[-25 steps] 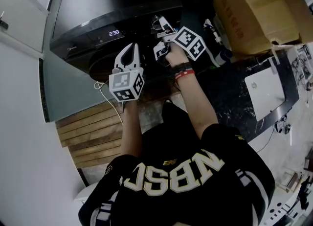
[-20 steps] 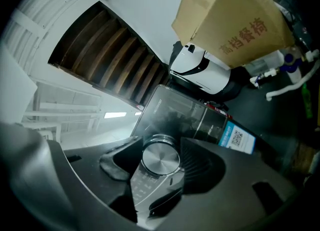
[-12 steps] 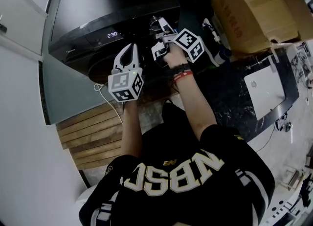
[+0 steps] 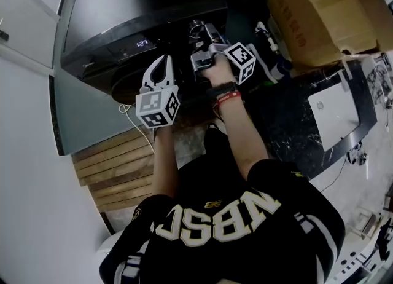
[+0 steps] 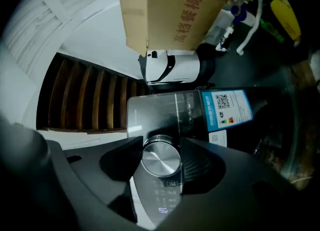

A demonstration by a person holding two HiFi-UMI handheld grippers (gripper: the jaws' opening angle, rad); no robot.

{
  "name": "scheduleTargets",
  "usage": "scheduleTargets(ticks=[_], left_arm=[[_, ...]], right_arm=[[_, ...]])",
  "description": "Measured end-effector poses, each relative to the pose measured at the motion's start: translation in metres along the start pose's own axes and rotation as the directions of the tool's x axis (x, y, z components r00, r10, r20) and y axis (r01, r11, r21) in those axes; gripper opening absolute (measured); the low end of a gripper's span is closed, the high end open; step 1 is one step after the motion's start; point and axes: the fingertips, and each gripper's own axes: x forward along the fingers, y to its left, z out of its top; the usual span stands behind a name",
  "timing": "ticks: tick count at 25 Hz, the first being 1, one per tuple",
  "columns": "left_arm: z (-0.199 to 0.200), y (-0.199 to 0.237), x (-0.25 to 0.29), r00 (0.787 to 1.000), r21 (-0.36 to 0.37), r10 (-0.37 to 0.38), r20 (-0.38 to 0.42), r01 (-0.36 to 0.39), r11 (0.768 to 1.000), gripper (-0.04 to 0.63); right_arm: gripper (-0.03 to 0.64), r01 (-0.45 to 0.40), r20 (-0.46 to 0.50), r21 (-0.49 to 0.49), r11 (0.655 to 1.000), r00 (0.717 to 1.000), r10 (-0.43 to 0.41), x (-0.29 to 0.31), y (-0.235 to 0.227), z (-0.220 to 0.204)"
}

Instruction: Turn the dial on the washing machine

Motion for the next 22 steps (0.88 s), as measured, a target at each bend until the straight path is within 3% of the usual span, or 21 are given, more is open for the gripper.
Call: scheduleTargets(ticks=[9, 15, 18, 22], left_arm=[[0.003, 0.008, -0.007, 1.000, 0.002, 0.017, 0.010, -0.017, 1.000, 0.014], [0.009, 0.011, -0.009, 1.000, 0.006, 0.024, 0.013, -0.024, 1.000, 0.013], [0.012, 0.014, -0.013, 0.999, 0.011, 0.030, 0.014, -0.030, 0.999, 0.014], [0.014, 0.012, -0.022, 0.999, 0.021, 0.032, 0.016, -0.033, 0.999, 0.014]], right_arm=[[0.243, -0.020, -0.037, 0.018, 1.000, 0.999, 0.021, -0.002, -0.001, -0.003], [0.234, -0.020, -0.083, -0.143, 0.989, 0.997, 0.008, -0.005, 0.005, 0.005], [0.242, -0.026, -0.101, -0.313, 0.949, 0.995, -0.006, -0.015, 0.012, 0.006], [0.242, -0.060, -0.119, -0.536, 0.842, 0.993, -0.005, -0.037, 0.027, 0.006]])
